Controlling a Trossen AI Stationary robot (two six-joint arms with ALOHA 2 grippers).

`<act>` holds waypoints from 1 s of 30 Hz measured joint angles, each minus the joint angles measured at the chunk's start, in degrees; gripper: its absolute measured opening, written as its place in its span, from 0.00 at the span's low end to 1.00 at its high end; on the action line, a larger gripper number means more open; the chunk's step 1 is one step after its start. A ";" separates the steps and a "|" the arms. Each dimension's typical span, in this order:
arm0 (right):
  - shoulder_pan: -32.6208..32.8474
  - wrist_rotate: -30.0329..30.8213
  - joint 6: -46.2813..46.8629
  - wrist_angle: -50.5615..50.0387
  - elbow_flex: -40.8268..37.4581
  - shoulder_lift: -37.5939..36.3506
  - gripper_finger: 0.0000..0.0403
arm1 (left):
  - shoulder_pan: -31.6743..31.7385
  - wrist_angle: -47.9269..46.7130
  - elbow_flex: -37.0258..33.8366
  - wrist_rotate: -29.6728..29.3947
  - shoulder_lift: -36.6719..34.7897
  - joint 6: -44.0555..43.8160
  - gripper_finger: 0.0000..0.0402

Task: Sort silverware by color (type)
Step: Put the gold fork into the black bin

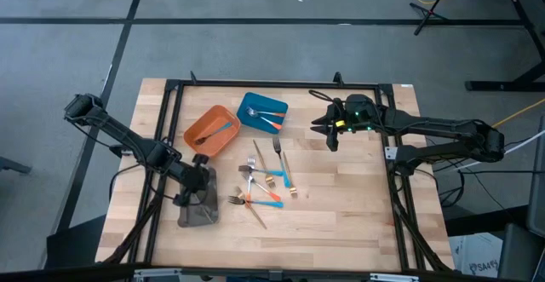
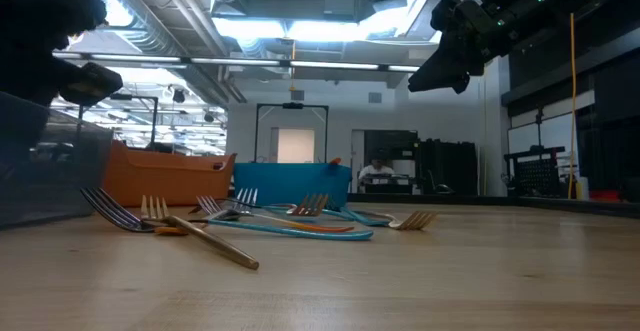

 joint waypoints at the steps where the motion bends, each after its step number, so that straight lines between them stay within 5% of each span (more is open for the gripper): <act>1: 0.00 -0.01 0.00 0.02 0.00 0.00 0.23 | 0.00 -0.53 0.00 -0.55 0.00 -1.04 0.07; 30: 0.00 0.00 0.00 0.00 0.00 0.00 0.23 | 0.00 -0.90 3.97 -0.99 0.00 -3.50 0.07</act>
